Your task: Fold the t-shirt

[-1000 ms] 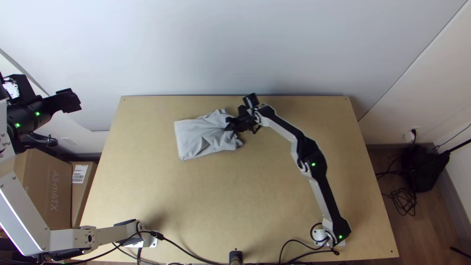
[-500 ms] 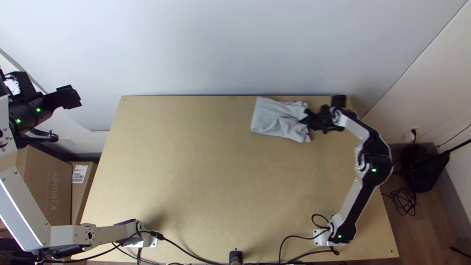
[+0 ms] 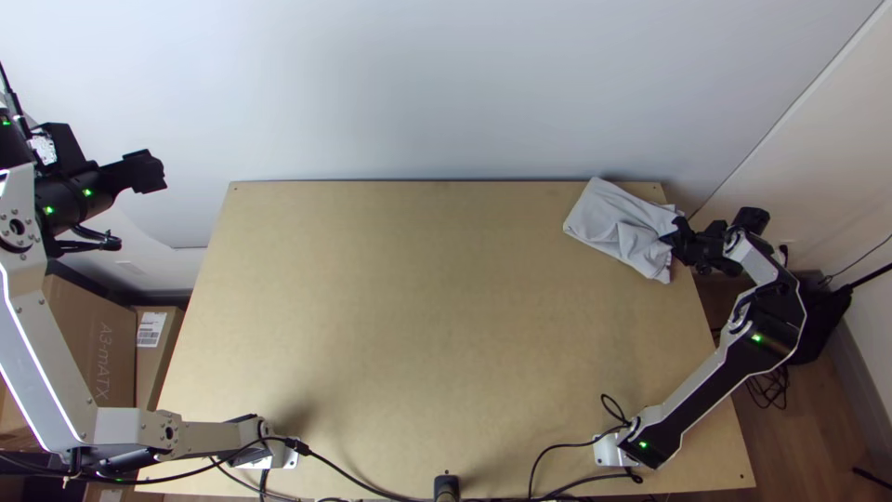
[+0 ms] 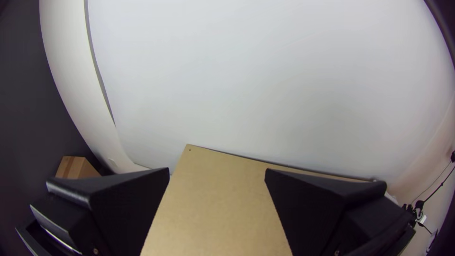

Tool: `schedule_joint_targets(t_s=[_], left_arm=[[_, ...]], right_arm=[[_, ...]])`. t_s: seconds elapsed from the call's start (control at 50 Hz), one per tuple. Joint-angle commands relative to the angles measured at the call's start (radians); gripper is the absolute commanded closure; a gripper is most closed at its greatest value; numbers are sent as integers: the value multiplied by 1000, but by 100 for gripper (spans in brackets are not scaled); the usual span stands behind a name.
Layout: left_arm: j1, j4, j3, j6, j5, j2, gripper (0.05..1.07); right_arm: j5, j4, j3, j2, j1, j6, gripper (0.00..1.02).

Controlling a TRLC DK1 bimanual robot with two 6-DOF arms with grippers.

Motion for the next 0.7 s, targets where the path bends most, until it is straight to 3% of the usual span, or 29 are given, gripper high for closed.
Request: schedule_joint_targets(t_s=[0.0,0.14,0.2,0.4,0.68], left_arm=[[-6,18,-9,10,16,4,10],[-6,27,-21,4,16,17,10],[-6,43,-44,4,16,17,10],[-25,60,-57,-3,21,32,10],[-82,123,-112,-26,21,-5,10]], right_arm=[[16,-1,27,-64,-15,-49,3],[148,76,33,-190,-48,-50,3],[199,111,29,-258,-54,-82,3],[254,157,64,-463,-43,-197,3],[306,179,84,-790,90,-219,3]])
